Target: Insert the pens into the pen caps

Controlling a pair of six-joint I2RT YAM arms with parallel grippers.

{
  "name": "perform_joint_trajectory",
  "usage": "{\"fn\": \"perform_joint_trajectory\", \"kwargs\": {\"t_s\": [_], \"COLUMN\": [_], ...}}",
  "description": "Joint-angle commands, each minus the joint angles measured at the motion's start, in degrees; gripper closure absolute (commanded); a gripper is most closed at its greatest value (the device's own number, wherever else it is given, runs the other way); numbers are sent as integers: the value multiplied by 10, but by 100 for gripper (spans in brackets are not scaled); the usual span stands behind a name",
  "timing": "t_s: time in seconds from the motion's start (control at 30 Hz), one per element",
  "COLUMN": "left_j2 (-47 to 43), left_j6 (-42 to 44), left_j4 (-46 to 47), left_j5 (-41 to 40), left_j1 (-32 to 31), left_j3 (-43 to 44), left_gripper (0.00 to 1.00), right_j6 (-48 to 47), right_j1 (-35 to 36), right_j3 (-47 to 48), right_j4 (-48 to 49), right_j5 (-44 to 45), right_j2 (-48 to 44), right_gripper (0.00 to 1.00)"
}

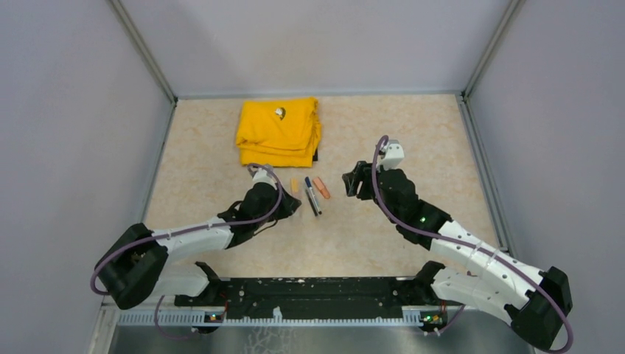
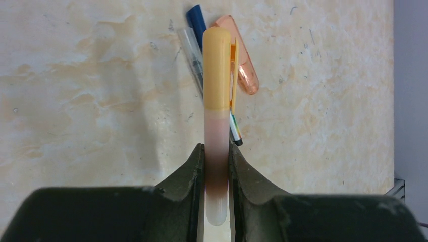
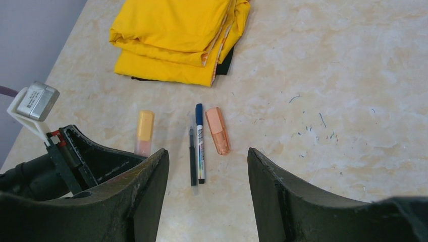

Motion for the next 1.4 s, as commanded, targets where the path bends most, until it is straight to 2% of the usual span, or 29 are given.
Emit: {"fn": "perform_joint_trajectory", "kwargs": {"t_s": [0.0, 0.37, 0.97, 1.23, 1.37], "left_j2": [25, 71, 146, 136, 123], "left_j6": [-33, -43, -44, -35, -27], "left_j4": [46, 35, 41, 24, 22], "left_j5": [33, 54, 69, 78, 80], "left_j1": [23, 29, 51, 72, 78], "left_j3": [-13, -2, 35, 30, 30], "left_gripper": [100, 98, 86, 65, 61], "right_j6": [9, 16, 27, 45, 47], "right_j1": [-3, -3, -3, -3, -3], "right_j3": [5, 1, 13, 9, 7], "right_j4": [16, 17, -9, -23, -25], "right_j5": [-6, -6, 8, 23, 29], "right_j2": [-2, -3, -9, -24, -28], "right_gripper": [42, 42, 42, 42, 42]}}
